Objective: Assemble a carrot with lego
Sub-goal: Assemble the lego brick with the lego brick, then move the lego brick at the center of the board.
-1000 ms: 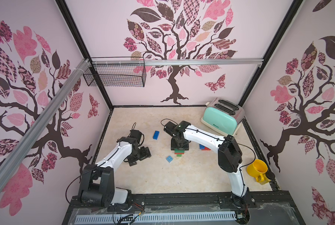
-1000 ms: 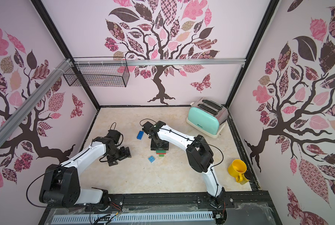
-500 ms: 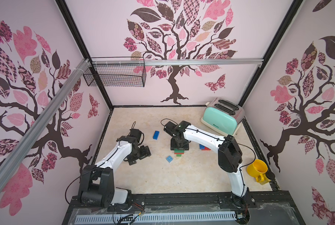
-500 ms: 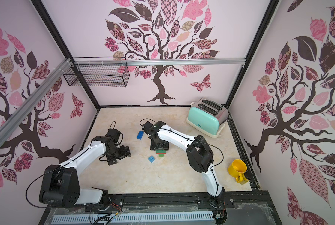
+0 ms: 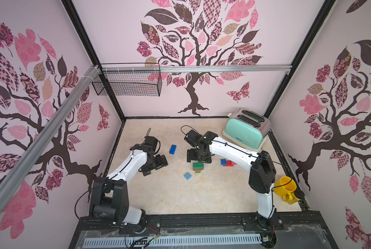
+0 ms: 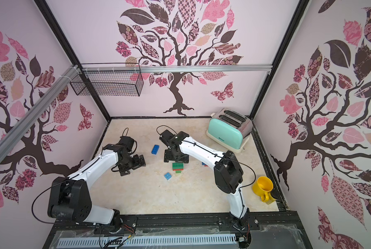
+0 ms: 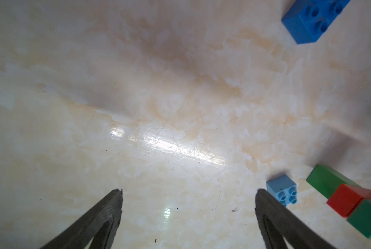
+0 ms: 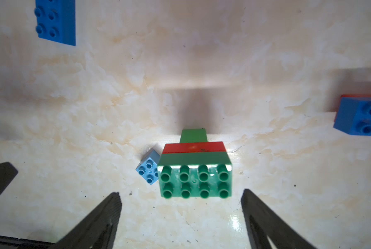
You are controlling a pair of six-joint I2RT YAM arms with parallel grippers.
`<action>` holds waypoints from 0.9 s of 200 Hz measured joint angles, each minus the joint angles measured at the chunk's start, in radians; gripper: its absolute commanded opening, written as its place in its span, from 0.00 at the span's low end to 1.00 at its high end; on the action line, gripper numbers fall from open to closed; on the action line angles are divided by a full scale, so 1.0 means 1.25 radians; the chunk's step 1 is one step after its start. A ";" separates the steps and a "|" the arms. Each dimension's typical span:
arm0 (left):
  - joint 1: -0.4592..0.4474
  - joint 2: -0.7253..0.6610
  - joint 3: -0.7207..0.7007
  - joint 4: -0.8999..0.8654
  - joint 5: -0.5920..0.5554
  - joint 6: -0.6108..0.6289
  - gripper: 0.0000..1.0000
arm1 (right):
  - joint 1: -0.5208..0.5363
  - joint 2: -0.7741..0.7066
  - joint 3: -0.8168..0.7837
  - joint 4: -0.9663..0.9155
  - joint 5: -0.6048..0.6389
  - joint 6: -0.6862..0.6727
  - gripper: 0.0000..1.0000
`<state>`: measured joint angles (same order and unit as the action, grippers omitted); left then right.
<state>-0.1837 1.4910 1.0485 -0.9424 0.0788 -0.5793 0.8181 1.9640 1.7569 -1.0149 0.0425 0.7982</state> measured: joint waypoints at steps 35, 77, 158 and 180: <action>0.000 0.083 0.080 0.011 -0.020 0.000 0.98 | -0.019 -0.051 -0.054 0.017 -0.007 -0.016 0.94; 0.000 0.248 0.242 0.023 -0.046 0.002 0.96 | -0.035 -0.133 -0.123 0.027 -0.011 -0.038 0.99; -0.008 0.539 0.531 0.001 -0.097 0.026 0.83 | -0.085 -0.225 -0.193 0.038 -0.017 -0.071 0.99; -0.023 0.569 0.558 -0.013 -0.097 0.032 0.82 | -0.107 -0.242 -0.204 0.041 -0.017 -0.080 1.00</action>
<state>-0.2131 2.2017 1.7462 -0.9581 -0.0422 -0.5392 0.6846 1.6611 1.5021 -0.9642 0.0208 0.6987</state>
